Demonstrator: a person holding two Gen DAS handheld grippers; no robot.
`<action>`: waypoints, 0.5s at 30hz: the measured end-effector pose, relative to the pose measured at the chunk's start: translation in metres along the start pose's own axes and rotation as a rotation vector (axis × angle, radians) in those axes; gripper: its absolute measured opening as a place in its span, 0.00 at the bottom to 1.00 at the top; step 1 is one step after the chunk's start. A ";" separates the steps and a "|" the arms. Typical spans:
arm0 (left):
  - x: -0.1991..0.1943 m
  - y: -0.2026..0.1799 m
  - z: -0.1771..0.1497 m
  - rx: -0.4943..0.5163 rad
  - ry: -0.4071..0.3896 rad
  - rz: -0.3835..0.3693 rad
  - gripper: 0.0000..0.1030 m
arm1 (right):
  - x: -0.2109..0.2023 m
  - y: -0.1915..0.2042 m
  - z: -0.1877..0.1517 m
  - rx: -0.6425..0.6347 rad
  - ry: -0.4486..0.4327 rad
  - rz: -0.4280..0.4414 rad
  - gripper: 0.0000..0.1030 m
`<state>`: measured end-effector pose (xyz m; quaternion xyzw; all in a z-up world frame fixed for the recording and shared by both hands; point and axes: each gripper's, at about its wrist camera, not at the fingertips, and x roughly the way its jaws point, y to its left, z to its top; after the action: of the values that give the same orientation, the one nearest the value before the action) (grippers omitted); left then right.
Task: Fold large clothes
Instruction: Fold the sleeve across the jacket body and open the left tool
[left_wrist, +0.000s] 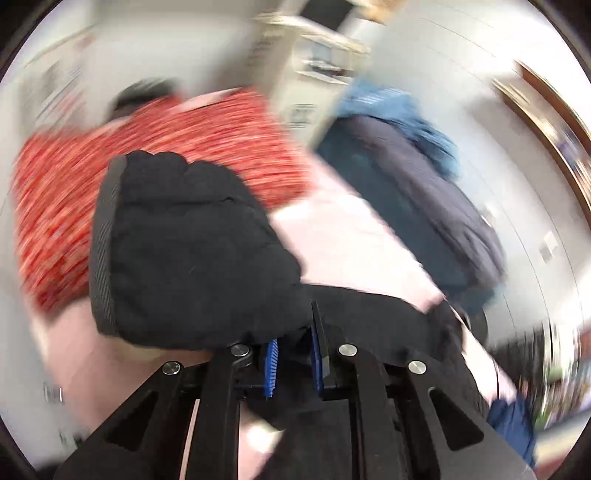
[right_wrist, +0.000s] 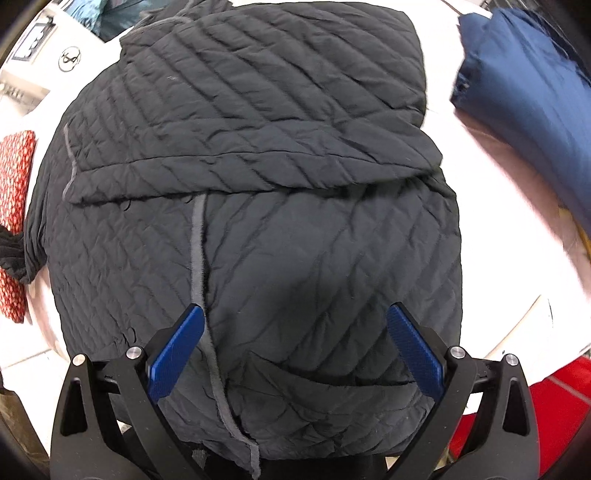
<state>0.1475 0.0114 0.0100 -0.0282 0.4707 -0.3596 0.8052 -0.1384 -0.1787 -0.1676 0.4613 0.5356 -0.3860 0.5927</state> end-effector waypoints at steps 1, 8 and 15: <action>0.000 -0.024 -0.001 0.059 -0.001 -0.030 0.13 | 0.000 -0.007 0.000 0.007 -0.002 0.002 0.95; 0.046 -0.182 -0.032 0.380 0.098 -0.250 0.13 | -0.008 -0.060 -0.014 0.094 -0.022 0.006 0.95; 0.101 -0.290 -0.134 0.642 0.295 -0.322 0.13 | -0.006 -0.114 -0.032 0.199 -0.026 -0.002 0.95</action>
<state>-0.0866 -0.2247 -0.0275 0.2038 0.4345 -0.6106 0.6300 -0.2561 -0.1799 -0.1764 0.5123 0.4874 -0.4436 0.5507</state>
